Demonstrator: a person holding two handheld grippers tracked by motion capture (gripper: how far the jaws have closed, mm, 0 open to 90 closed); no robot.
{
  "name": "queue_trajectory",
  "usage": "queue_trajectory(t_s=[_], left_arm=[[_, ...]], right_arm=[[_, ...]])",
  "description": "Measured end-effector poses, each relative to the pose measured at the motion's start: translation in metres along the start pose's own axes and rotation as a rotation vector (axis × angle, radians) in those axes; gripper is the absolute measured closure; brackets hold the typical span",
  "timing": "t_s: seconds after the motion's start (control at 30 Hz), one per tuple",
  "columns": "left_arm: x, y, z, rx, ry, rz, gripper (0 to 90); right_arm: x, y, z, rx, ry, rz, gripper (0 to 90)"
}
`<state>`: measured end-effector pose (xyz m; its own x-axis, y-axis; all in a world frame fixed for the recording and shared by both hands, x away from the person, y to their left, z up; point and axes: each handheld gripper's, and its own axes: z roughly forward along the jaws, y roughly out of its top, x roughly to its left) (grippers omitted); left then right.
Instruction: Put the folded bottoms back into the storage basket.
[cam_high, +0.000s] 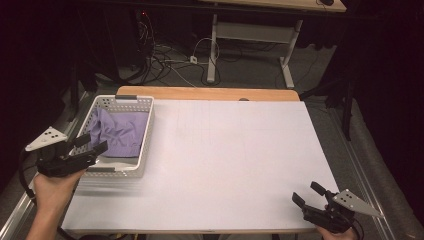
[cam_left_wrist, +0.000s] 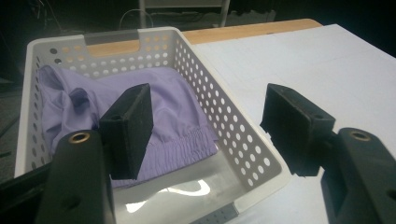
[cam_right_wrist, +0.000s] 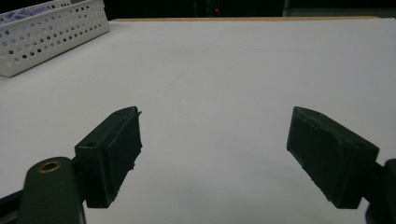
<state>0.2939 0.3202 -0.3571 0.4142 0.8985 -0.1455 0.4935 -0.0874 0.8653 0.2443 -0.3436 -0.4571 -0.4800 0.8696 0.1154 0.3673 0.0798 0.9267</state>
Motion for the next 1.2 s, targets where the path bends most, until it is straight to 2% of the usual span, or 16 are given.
queue_trajectory(t_s=[0.17,0.3,1.2], left_arm=[[-0.010,-0.003,-0.001,0.002,0.004,0.038,32.2],[-0.016,-0.005,-0.001,-0.003,-0.010,0.046,32.2],[-0.027,-0.039,0.003,-0.014,-0.024,0.032,32.1]], right_arm=[[0.000,0.000,0.000,0.001,-0.001,0.000,18.2],[0.000,0.000,0.000,0.001,0.000,0.000,18.3],[0.000,0.000,0.000,-0.001,0.001,-0.001,18.2]])
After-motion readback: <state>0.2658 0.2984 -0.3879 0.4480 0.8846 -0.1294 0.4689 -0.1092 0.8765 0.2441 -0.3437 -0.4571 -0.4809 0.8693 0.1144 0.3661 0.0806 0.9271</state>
